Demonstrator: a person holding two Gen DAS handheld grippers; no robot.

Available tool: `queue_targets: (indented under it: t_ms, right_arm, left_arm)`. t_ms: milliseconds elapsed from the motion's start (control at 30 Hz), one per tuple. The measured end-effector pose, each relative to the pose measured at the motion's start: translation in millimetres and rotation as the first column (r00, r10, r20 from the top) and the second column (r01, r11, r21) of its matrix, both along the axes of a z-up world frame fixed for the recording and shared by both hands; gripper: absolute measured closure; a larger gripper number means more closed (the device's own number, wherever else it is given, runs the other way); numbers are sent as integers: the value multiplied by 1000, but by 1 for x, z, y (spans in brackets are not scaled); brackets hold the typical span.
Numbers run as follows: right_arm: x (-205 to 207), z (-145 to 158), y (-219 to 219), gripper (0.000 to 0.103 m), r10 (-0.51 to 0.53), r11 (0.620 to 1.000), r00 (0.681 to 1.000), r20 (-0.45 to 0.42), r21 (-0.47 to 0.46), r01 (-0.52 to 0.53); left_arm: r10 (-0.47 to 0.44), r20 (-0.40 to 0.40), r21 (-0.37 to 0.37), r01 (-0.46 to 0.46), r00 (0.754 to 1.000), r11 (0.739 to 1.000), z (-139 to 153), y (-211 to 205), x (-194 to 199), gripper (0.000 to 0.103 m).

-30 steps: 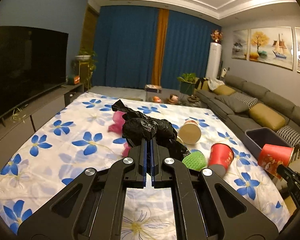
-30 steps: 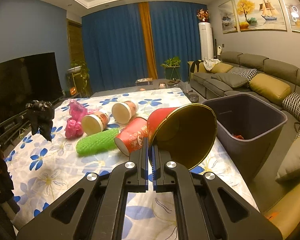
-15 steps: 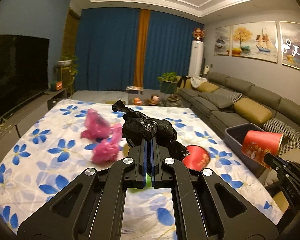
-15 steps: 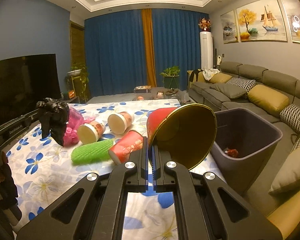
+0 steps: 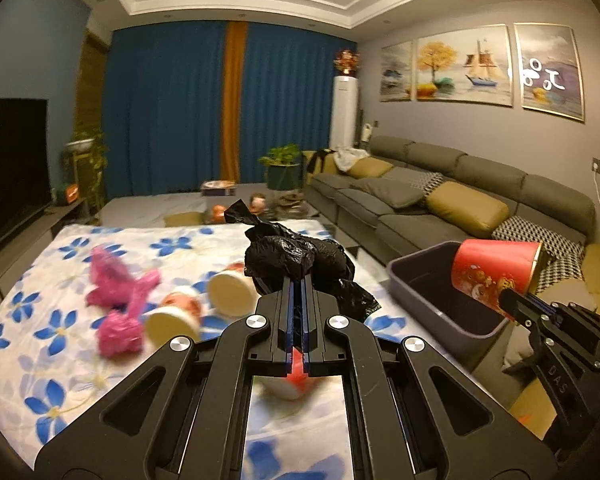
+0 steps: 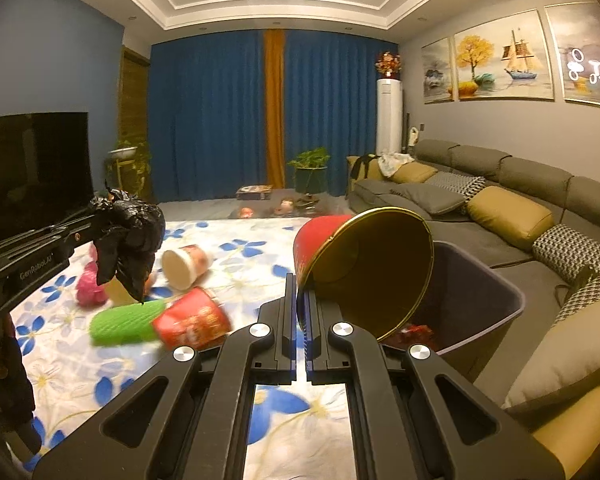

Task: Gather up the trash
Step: 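Carry the black bag and red cup over the grey bin and open both tools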

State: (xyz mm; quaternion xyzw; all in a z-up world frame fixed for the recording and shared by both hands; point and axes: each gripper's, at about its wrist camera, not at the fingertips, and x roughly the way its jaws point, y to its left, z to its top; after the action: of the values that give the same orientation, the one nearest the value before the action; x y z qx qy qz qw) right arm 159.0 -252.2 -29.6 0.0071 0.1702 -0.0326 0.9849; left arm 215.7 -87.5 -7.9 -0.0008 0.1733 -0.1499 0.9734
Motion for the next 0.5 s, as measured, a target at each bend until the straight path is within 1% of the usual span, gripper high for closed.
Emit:
queue_targets:
  t_ms: [233,367,500]
  right_arm:
    - [11,6,-36,99,-72,997,997,19,-6,72]
    - [13,8,-66,99,-119,993,993,27,2,119]
    - [16,9,-87,99,-159,987,987,28,7,159]
  left_arm:
    - [-80,22,17,80,997,997,9,-57,11,101]
    - [-121,26,30,120,992,992,8,-88,19,101]
    - [-156,22,31,156,987,987,6,-115,29,101]
